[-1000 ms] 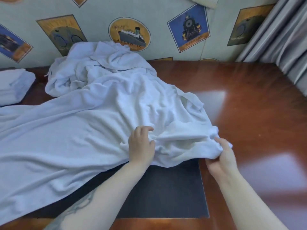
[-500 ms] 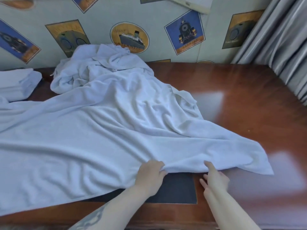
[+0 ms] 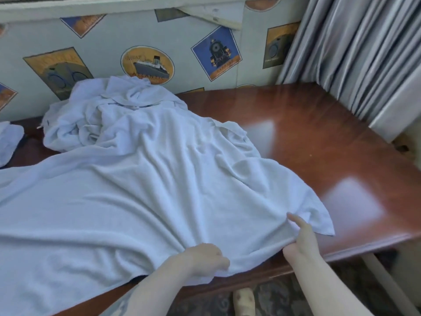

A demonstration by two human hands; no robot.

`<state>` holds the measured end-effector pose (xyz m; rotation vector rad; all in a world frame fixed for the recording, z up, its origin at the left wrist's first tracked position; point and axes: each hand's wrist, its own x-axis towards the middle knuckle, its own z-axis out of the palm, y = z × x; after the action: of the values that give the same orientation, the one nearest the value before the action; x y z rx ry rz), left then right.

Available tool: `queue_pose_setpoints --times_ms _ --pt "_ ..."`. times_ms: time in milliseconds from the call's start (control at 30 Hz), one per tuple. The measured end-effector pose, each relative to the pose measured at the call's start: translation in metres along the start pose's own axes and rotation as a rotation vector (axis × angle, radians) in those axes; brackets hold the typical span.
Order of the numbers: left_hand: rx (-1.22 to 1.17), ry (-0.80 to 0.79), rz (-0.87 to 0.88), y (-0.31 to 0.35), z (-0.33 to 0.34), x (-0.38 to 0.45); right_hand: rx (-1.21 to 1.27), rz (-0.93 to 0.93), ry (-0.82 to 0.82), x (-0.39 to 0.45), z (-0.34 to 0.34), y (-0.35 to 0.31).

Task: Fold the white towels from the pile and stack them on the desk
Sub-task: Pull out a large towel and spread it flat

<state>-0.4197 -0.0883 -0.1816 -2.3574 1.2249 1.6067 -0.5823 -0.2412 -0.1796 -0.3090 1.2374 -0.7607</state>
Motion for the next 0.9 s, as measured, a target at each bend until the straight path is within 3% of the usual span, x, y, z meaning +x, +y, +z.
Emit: queue_pose_setpoints --times_ms 100,200,233,300,367,433,500,567,700,767,833,900 --pt "-0.170 0.162 0.163 0.018 -0.009 0.005 0.116 0.017 -0.135 -0.010 -0.009 -0.018" --pt "-0.495 0.419 0.233 0.053 -0.014 0.011 0.046 -0.038 -0.071 -0.016 -0.009 -0.018" --pt "-0.572 0.475 0.275 0.066 -0.016 0.013 -0.114 -0.161 0.005 -0.017 -0.008 -0.013" --pt "-0.673 0.545 0.366 0.092 -0.018 0.016 -0.659 -0.497 0.121 -0.024 -0.005 0.003" --pt "-0.633 0.617 0.422 0.106 -0.018 0.024 -1.316 -0.710 0.040 -0.033 -0.005 0.019" --pt "-0.537 0.627 0.407 0.111 -0.016 0.032 -1.809 -0.713 -0.097 -0.032 -0.009 0.030" --pt "-0.618 0.457 0.311 0.108 -0.013 0.038 -2.094 -0.556 -0.214 -0.026 -0.014 0.033" --pt "-0.706 0.316 0.173 0.104 -0.009 0.046 -2.069 -0.441 -0.333 -0.023 -0.018 0.029" --pt "-0.556 0.459 0.081 0.095 -0.006 0.064 -1.764 -0.280 -0.519 -0.007 -0.022 -0.002" --pt "-0.540 0.413 0.115 0.093 -0.012 0.067 -1.414 -0.177 -0.424 0.007 -0.021 -0.022" --pt "-0.577 0.316 0.115 0.095 -0.018 0.065 -1.093 -0.207 -0.204 0.028 -0.017 -0.039" --pt "-0.625 0.293 0.052 0.099 -0.024 0.063 -0.964 -0.247 -0.045 0.049 -0.006 -0.048"
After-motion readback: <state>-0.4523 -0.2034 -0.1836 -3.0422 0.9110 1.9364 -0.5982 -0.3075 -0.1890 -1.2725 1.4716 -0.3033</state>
